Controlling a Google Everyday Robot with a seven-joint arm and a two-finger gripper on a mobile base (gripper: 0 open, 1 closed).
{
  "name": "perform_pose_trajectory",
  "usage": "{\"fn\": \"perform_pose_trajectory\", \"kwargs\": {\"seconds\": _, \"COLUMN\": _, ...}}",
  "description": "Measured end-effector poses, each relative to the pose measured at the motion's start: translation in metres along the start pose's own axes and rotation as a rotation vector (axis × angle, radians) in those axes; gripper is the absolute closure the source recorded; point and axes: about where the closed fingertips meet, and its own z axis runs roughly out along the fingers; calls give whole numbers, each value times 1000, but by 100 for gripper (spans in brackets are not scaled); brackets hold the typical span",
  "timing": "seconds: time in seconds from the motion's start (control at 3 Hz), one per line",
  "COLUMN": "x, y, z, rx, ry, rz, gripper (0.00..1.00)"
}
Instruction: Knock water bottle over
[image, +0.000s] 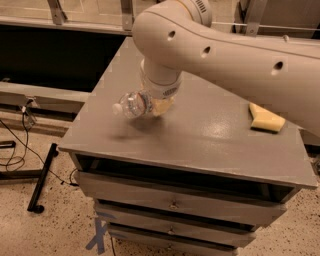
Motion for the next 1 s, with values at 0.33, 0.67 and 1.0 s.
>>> {"fn": "perform_pose_trajectory", "kwargs": {"seconds": 0.33, "x": -1, "y": 4, "z": 2, "rx": -8, "ry": 5, "rz": -28, "gripper": 5}}
{"fn": "perform_pose_trajectory", "kwargs": {"seconds": 0.67, "x": 1, "y": 8, "z": 1, "rx": -16, "ry": 15, "rz": -57, "gripper": 0}}
{"fn": "perform_pose_trajectory", "kwargs": {"seconds": 1.0, "x": 4, "y": 9, "z": 0, "rx": -19, "ry": 15, "rz": -54, "gripper": 0}}
